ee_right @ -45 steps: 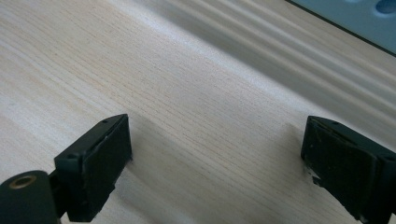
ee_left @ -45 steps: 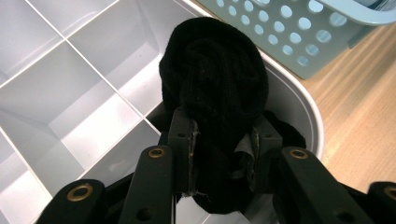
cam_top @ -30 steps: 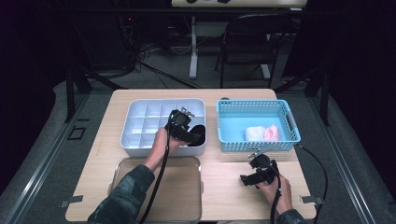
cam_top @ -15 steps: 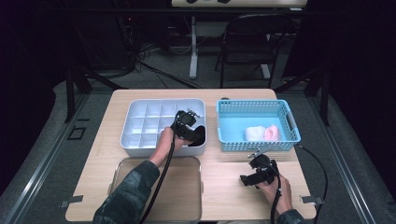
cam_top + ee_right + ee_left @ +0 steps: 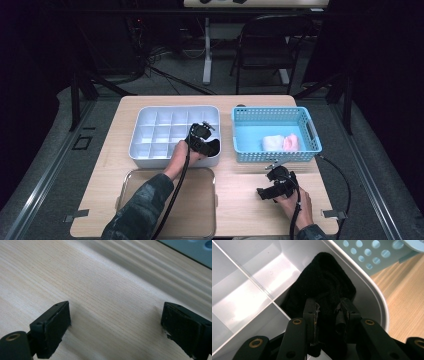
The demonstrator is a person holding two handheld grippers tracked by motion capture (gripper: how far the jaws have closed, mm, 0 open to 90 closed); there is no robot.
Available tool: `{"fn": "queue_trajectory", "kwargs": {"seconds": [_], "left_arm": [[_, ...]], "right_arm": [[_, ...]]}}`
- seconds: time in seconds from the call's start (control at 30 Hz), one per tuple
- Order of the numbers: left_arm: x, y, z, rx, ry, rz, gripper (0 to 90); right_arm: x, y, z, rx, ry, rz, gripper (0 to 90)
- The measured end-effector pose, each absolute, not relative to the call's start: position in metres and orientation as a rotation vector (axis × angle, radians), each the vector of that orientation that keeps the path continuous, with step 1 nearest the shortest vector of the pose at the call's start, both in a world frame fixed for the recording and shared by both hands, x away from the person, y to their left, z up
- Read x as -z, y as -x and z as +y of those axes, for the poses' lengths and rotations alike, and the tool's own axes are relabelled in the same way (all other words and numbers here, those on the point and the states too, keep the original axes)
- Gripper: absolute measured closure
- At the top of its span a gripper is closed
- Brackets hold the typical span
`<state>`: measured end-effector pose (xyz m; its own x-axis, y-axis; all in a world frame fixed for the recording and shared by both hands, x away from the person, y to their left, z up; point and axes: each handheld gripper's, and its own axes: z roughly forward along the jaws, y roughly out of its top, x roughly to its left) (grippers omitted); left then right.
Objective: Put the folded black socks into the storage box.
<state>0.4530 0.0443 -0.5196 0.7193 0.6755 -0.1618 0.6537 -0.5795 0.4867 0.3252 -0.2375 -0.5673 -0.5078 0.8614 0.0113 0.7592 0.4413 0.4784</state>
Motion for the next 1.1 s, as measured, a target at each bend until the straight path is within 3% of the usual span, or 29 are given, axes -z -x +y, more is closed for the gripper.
{"fn": "queue_trajectory", "kwargs": {"seconds": [0.2,0.27,0.3,0.43,0.5,0.6,1.1], "left_arm": [[0.514,-0.451,0.047,-0.063,-2.383,0.980,65.4],[0.510,-0.448,0.049,-0.095,-2.372,0.958,56.5],[0.507,-0.447,0.050,-0.109,-2.369,0.952,56.5],[0.492,-0.443,0.057,-0.211,-2.344,0.951,35.9],[0.490,-0.441,0.058,-0.225,-2.341,0.946,34.1],[0.481,-0.434,0.062,-0.249,-2.332,0.940,23.7],[0.469,-0.381,0.091,-0.343,-2.297,0.889,10.3]], "right_arm": [[0.567,-0.326,-0.238,-0.628,-1.406,2.466,8.7],[0.567,-0.325,-0.238,-0.634,-1.407,2.461,9.2],[0.567,-0.325,-0.238,-0.634,-1.407,2.461,9.2],[0.565,-0.326,-0.240,-0.631,-1.408,2.464,9.4],[0.564,-0.326,-0.240,-0.646,-1.413,2.462,9.4],[0.562,-0.325,-0.240,-0.659,-1.412,2.452,9.3],[0.554,-0.323,-0.244,-0.725,-1.408,2.456,9.2]]}}
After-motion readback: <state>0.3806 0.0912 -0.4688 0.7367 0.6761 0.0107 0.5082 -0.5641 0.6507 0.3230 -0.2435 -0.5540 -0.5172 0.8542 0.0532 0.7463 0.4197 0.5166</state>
